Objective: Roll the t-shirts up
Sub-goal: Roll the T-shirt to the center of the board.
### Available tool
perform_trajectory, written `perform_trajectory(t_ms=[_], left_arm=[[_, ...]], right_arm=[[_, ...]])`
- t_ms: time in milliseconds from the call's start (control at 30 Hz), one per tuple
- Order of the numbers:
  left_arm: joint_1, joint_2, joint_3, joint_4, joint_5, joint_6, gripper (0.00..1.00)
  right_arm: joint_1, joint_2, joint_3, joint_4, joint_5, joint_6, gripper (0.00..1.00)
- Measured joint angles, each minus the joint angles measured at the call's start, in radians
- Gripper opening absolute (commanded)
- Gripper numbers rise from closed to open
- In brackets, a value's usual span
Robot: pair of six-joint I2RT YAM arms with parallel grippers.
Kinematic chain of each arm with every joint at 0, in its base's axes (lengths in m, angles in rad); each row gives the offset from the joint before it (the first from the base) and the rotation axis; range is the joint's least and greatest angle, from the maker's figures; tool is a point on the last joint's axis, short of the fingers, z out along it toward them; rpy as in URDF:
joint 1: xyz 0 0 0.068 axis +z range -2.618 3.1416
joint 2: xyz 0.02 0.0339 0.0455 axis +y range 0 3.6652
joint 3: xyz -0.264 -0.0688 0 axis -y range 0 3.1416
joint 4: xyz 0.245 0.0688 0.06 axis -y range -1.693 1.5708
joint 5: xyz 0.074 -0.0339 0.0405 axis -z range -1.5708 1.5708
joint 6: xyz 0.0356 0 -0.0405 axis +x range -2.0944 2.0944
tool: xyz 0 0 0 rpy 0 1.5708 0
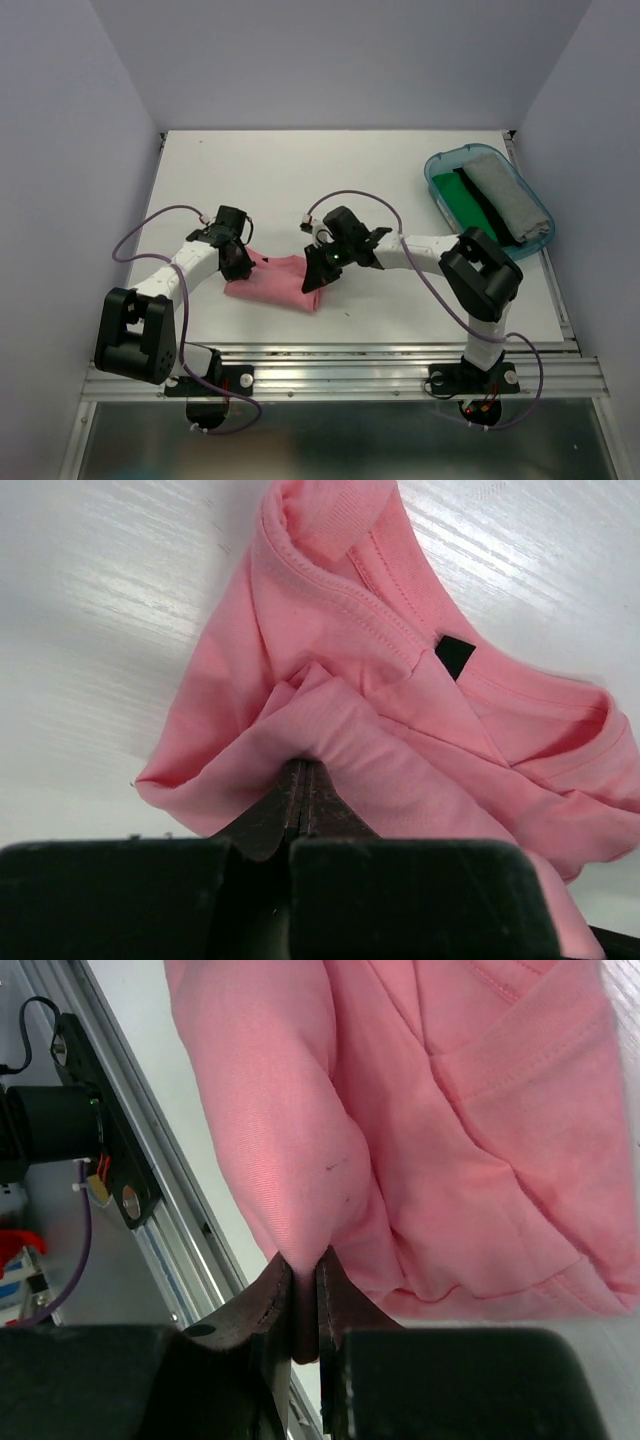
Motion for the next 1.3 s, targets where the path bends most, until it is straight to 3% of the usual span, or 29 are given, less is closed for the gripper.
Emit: perform_trajectory(t_ms=[300,400,500,533,700,867,933,967,1100,1300], left_arm=[[0.008,0.000,0.002,0.000,-0.008,0.006,0.00],[0.008,0.000,0.003,0.000,-0.010,0.006,0.00],[0.008,0.000,0.003,0.000,-0.011,0.006,0.00],[0.008,0.000,0.003,0.001,-0.012,0.007,0.00],[0.008,0.000,0.005,0.001,-0.015,0.011,0.00],[0.008,0.000,0.005,0.001,-0.016,0.013,0.00],[0.008,0.000,0.005,0.001,-0.016,0.013,0.00],[0.008,0.000,0.005,0.001,-0.015,0.013,0.00],[0.008,0.000,0.006,0.001,-0.015,0.013,0.00],[0.008,0.000,0.006,0.001,-0.015,0.013,0.00]], right_arm=[[-0.026,0.103,0.038,-0.042,-0.061,0.019,0.03],[-0.027,0.114,0.058,-0.070,-0.047,0.018,0.15],[-0.027,0.117,0.074,-0.097,-0.004,0.006,0.42],[-0.027,0.113,0.074,-0.107,0.018,0.006,0.59],[-0.026,0.018,0.062,-0.192,0.146,-0.024,0.61],[-0.026,-0.148,0.056,-0.233,0.236,-0.035,0.58],[-0.015,-0.197,0.056,-0.235,0.278,-0.039,0.44],[-0.006,-0.206,0.057,-0.238,0.304,-0.045,0.27],[0.050,-0.198,0.060,-0.250,0.352,-0.061,0.03],[0.114,-0.127,0.084,-0.245,0.358,-0.072,0.01]])
